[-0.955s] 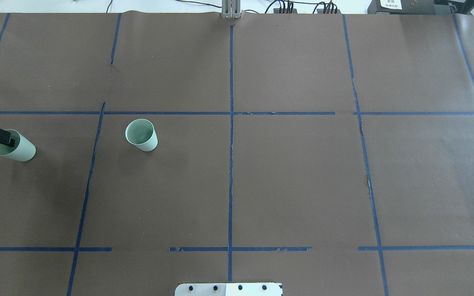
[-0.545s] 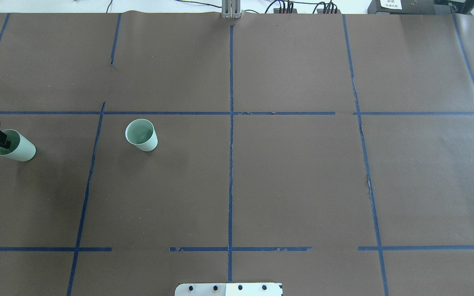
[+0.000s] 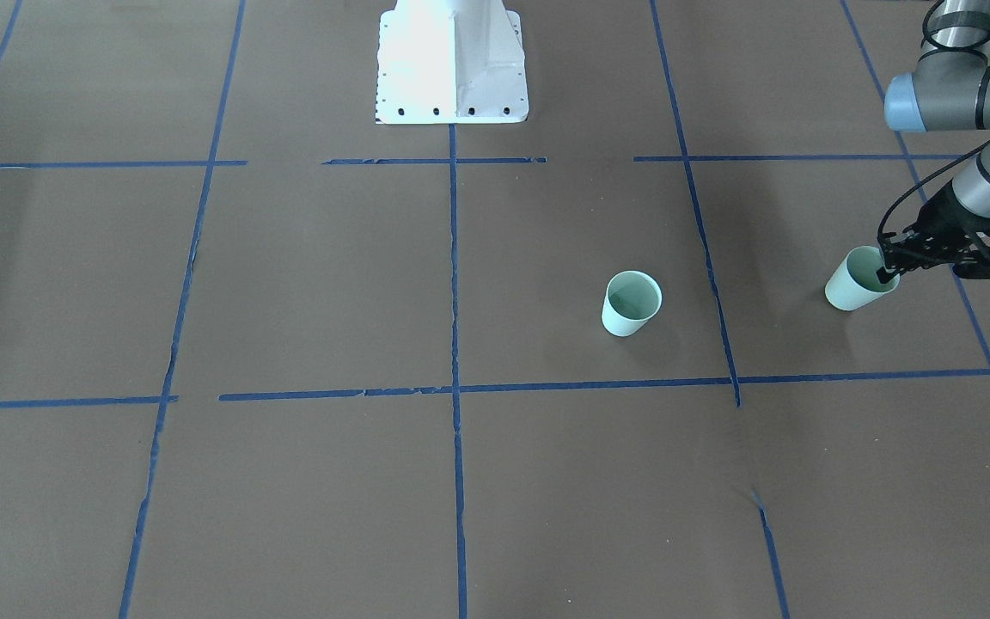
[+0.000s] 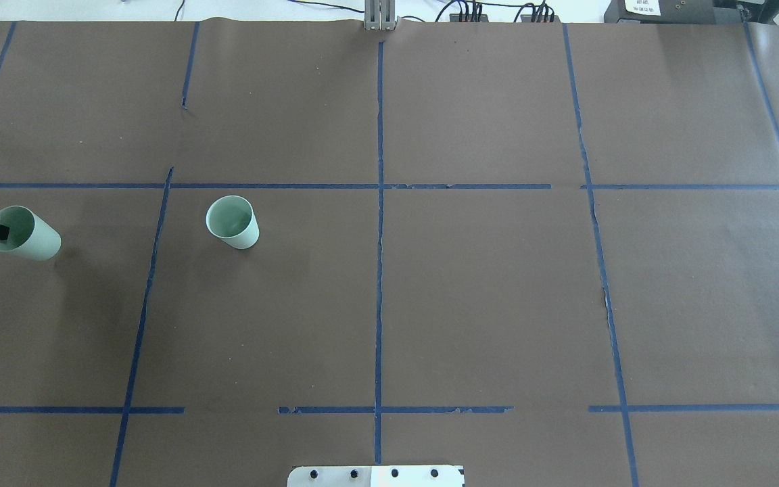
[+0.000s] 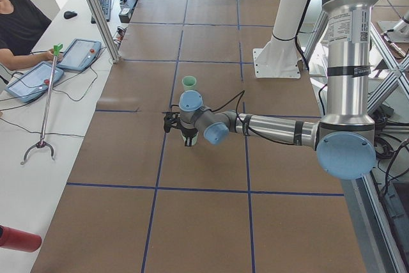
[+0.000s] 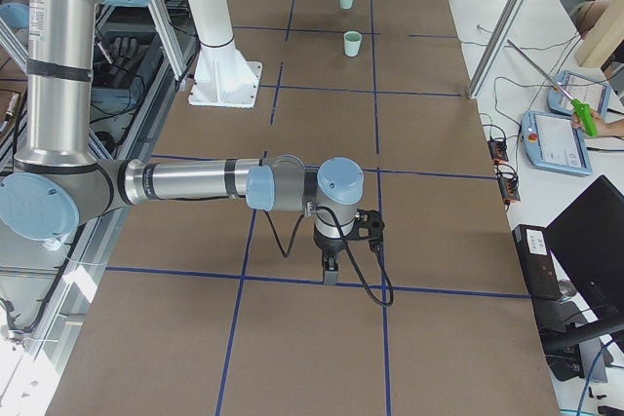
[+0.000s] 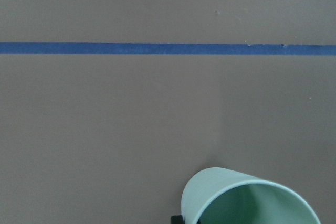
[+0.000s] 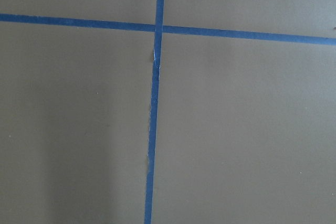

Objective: Stack cups
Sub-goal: 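Lift the grasped cup with the left gripper and carry it over the other cup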

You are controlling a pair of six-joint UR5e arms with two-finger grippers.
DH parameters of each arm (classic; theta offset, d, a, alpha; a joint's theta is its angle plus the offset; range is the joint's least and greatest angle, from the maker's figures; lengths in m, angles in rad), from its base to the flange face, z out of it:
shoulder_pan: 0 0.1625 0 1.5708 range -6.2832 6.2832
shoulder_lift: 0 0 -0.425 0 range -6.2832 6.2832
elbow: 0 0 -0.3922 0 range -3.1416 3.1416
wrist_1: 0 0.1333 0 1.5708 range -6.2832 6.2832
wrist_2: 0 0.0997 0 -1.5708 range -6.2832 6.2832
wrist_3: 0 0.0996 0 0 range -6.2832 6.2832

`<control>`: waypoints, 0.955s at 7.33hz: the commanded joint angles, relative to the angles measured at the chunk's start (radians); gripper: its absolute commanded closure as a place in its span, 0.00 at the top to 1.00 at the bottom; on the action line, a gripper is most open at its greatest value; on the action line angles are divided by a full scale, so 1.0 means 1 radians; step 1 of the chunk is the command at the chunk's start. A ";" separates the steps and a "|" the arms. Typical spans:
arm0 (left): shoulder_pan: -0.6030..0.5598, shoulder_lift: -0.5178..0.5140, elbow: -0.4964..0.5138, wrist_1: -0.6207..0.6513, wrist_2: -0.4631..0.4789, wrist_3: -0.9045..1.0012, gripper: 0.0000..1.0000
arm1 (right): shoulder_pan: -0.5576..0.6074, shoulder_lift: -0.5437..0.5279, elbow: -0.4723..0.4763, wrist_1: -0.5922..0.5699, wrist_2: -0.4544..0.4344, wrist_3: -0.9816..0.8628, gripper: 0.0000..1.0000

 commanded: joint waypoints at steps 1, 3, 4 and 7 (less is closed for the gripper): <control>-0.048 0.016 -0.117 0.110 -0.068 0.004 0.00 | 0.000 0.000 -0.001 0.001 0.000 0.000 1.00; -0.069 -0.095 -0.237 0.422 -0.066 0.002 0.00 | 0.000 0.000 -0.001 -0.001 0.000 0.000 1.00; -0.109 -0.231 -0.238 0.583 -0.057 0.001 0.00 | 0.000 0.000 -0.001 -0.001 0.000 0.000 1.00; -0.022 -0.464 -0.229 0.799 -0.056 -0.156 0.00 | 0.000 0.000 0.001 0.001 0.000 0.000 1.00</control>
